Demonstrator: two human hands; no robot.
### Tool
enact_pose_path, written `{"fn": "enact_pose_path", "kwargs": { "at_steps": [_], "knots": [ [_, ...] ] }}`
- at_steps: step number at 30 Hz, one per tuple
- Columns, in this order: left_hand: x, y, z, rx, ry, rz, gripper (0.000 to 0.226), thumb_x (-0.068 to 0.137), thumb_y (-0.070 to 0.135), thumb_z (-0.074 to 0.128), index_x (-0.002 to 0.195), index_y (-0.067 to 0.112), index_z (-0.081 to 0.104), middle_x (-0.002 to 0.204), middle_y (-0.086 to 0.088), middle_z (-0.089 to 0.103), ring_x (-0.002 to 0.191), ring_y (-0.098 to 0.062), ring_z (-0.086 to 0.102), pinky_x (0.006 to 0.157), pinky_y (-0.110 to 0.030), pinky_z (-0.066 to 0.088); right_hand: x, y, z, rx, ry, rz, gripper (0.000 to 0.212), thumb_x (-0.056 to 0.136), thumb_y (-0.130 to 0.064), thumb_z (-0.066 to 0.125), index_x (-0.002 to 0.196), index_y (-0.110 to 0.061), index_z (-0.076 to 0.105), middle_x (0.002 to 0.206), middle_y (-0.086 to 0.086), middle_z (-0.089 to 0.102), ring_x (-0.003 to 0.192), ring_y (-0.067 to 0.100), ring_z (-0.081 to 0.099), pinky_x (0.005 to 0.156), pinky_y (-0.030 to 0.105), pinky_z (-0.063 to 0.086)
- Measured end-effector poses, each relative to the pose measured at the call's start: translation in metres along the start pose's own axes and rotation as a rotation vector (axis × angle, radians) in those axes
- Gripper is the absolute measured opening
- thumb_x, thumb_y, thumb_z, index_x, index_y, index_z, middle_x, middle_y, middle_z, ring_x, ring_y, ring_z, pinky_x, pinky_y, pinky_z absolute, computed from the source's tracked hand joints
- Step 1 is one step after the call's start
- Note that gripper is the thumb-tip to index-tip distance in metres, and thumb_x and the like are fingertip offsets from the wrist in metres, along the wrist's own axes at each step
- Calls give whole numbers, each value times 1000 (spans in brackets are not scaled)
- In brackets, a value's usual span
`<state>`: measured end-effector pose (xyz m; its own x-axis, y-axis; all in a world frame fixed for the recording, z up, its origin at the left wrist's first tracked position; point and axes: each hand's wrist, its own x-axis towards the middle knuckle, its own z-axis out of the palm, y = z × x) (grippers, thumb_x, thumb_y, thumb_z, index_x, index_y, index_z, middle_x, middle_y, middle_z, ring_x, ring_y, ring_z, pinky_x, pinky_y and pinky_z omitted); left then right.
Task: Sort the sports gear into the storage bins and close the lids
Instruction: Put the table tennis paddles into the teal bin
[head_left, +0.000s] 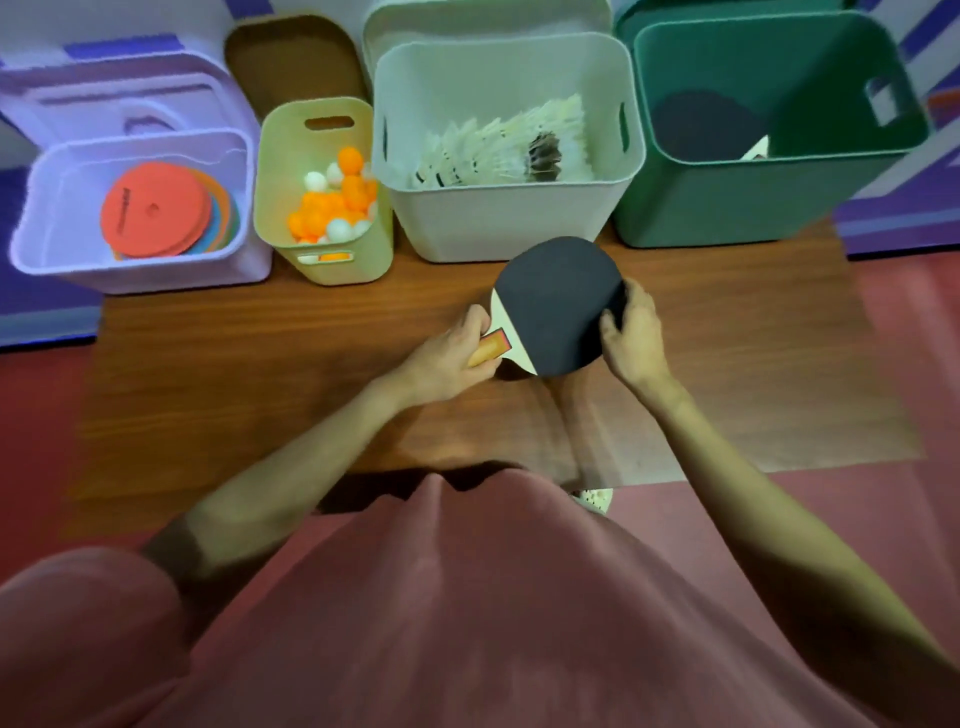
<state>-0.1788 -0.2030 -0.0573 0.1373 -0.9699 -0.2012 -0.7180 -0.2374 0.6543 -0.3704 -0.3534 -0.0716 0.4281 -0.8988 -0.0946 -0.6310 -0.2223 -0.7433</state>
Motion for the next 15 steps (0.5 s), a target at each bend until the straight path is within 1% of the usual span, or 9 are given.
{"fn": "enact_pose_path", "kwargs": {
  "at_steps": [2, 5, 7, 9, 11, 13, 14, 15],
  "knots": [
    [24, 33, 7, 20, -15, 2, 31, 91, 24, 59, 98, 9, 33, 88, -2, 44, 72, -18, 45, 63, -35, 37, 12, 15, -31, -10, 52, -2, 46, 87, -4, 46, 133, 0, 43, 126, 22, 51, 117, 35, 47, 96, 31, 36],
    [57, 73, 21, -2, -13, -2, 31, 91, 25, 61, 100, 8, 36, 89, -3, 46, 72, -16, 44, 62, -32, 35, 33, 38, -77, -32, 94, -26, 49, 87, -9, 47, 134, 1, 42, 125, 24, 52, 117, 36, 46, 97, 31, 34],
    [77, 100, 28, -28, 19, 19, 30, 90, 23, 62, 98, 8, 37, 89, -5, 48, 73, -17, 45, 63, -31, 34, 51, 51, -106, -47, 111, -63, 53, 83, -18, 44, 133, 2, 43, 121, 24, 53, 115, 36, 46, 97, 32, 34],
    [97, 124, 33, -57, 66, 30, 30, 89, 22, 64, 97, 9, 38, 88, -7, 50, 75, -21, 47, 65, -33, 35, 68, 59, -133, -50, 140, -95, 57, 80, -21, 41, 132, 3, 43, 121, 24, 54, 116, 36, 46, 99, 35, 34],
    [115, 146, 34, -70, 126, 36, 30, 88, 22, 64, 97, 8, 40, 89, -10, 52, 76, -23, 50, 65, -35, 38, 87, 61, -156, 0, 187, -122, 57, 83, -17, 44, 135, 5, 38, 127, 22, 51, 121, 35, 45, 103, 35, 34],
    [135, 164, 30, -78, 160, 28, 30, 89, 24, 63, 99, 8, 41, 92, -11, 54, 78, -22, 52, 65, -30, 39, 108, 59, -176, 66, 239, -152, 56, 86, -11, 47, 137, 6, 34, 133, 20, 49, 125, 32, 46, 106, 35, 34],
    [146, 172, 26, -68, 180, 34, 30, 89, 25, 63, 100, 9, 41, 92, -10, 55, 79, -22, 52, 64, -27, 38, 121, 57, -185, 81, 261, -168, 54, 86, -10, 48, 137, 6, 35, 133, 19, 50, 125, 31, 46, 107, 33, 34],
    [158, 178, 21, -51, 204, 37, 30, 88, 26, 63, 101, 10, 41, 91, -9, 55, 78, -22, 52, 65, -27, 38, 134, 54, -193, 85, 278, -181, 52, 87, -9, 48, 135, 6, 38, 133, 19, 50, 125, 30, 47, 106, 31, 33]
  ]
}}
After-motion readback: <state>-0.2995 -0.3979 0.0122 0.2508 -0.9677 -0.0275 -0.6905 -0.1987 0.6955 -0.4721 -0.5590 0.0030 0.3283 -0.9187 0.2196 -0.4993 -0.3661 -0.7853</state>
